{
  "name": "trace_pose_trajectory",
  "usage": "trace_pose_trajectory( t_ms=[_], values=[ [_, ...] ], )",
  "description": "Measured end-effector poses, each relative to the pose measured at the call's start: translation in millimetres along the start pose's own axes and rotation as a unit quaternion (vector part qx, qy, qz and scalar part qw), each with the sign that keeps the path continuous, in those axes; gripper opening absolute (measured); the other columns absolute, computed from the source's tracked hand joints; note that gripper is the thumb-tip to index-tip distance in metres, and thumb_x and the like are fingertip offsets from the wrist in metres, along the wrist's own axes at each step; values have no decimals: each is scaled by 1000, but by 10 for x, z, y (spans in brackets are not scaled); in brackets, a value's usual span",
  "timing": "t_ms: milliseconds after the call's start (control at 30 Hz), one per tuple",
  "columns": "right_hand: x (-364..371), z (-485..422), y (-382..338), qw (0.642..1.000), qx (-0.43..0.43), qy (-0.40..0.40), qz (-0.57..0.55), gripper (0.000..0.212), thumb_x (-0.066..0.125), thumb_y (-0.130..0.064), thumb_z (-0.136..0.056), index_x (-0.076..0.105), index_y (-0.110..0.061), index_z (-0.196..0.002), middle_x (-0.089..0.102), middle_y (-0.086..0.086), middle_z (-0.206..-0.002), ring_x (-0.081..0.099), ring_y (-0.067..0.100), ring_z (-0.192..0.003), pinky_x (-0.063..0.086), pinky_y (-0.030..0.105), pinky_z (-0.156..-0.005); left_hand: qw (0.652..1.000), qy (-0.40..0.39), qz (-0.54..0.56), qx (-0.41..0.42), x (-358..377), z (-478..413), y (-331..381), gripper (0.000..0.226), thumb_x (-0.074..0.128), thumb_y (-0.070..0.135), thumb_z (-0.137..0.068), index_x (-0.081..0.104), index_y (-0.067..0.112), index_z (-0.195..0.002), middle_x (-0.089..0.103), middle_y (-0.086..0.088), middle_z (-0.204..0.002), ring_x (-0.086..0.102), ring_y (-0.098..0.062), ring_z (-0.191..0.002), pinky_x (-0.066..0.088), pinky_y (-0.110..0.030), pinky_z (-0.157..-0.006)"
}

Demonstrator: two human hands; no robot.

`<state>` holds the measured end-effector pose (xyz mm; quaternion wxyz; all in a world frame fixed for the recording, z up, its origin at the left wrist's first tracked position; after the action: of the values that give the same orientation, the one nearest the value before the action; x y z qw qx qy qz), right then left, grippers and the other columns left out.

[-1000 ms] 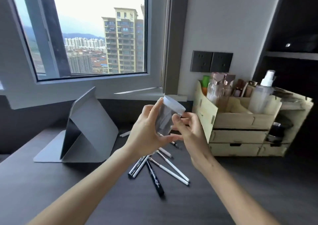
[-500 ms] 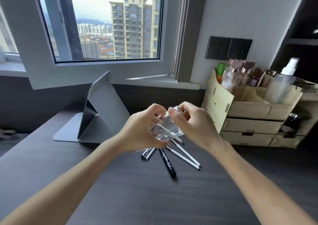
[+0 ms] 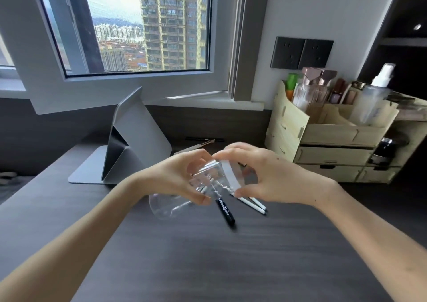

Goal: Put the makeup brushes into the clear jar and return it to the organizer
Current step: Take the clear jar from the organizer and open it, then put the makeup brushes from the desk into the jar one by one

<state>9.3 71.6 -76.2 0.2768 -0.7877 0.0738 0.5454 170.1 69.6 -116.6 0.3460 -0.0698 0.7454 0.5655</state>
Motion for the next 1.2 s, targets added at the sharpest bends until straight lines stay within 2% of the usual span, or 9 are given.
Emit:
trace_pose_trajectory(
  t_ms=[100, 233, 333, 433, 600, 800, 900, 1067, 1200],
  values=[
    [-222, 135, -19, 991, -43, 125, -4, 64, 77, -4, -71, 48, -27, -124, 46, -6, -133, 47, 2, -117, 41, 9, -97, 988, 13, 152, -21, -91, 83, -108, 63, 83, 26, -51, 58, 17, -108, 68, -3, -99, 63, -18, -88, 50, -29, -73],
    [-190, 434, 565, 947, 157, 226, -164, 57, 80, -10, -69, 46, -26, -112, 52, -10, -119, 53, 1, -108, 45, 6, -82, 960, 135, 245, -31, -250, 181, -318, 87, 90, 47, -37, 56, 16, -110, 67, -11, -115, 66, -23, -99, 55, -32, -80],
    [192, 690, 1136, 900, 320, 247, -165, 49, 80, -11, -69, 47, -15, -105, 53, -1, -100, 53, 15, -86, 42, 17, -69, 941, 217, 258, -21, -302, 230, -444, 89, 90, 48, -37, 54, 19, -114, 69, 0, -115, 64, -18, -107, 55, -27, -82],
    [527, 857, 1490, 872, 389, 249, -160, 45, 78, -8, -69, 47, -5, -102, 55, 7, -109, 48, 20, -94, 37, 27, -68, 929, 271, 252, -9, -276, 249, -514, 80, 89, 45, -38, 56, 28, -109, 68, 4, -110, 65, -11, -102, 52, -18, -74],
    [746, 888, 1647, 901, 401, 165, -17, 31, 75, -23, -72, 51, -11, -88, 59, 6, -116, 46, 25, -115, 31, 27, -83, 926, 340, 165, -25, -248, 264, -652, 67, 83, 45, -47, 55, 39, -108, 61, -1, -115, 60, -20, -108, 48, -42, -97],
    [645, 583, 1170, 918, 286, 273, 33, 16, 75, -19, -75, 67, -11, -87, 67, 5, -99, 58, 25, -96, 37, 25, -81, 902, 424, 80, 22, -199, 344, -690, 71, 83, 42, -52, 48, 49, -114, 56, 19, -113, 53, -9, -108, 40, -24, -97],
    [802, 211, 844, 940, 271, 204, -37, 24, 69, -30, -80, 66, -13, -97, 68, 4, -96, 60, 20, -87, 45, 28, -76, 875, 482, 6, 48, -186, 375, -720, 78, 86, 36, -57, 47, 25, -124, 55, 4, -118, 53, -17, -111, 41, -26, -97],
    [1099, -153, 672, 921, 364, -40, 134, 37, 58, -48, -82, 53, -12, -89, 65, 7, -104, 61, 28, -98, 42, 31, -69, 853, 498, -127, 90, -139, 433, -626, 76, 75, 47, -62, 50, 12, -125, 55, -6, -115, 51, -20, -102, 36, -13, -91],
    [1079, -36, 660, 920, 375, -29, 111, 22, 52, -30, -89, 49, -12, -78, 59, 7, -86, 61, 31, -92, 37, 30, -64, 849, 491, -170, 96, -106, 466, -586, 74, 72, 52, -64, 47, 18, -125, 52, 2, -114, 50, -16, -99, 37, -15, -90]
  ],
)
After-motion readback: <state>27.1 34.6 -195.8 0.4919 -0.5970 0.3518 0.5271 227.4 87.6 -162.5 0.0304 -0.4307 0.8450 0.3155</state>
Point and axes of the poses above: each hand's wrist, its own z-axis away from the middle knuckle, its own x-axis out of the palm, y = z × x, the point moved 5 cm from there along -z, towards the middle knuckle
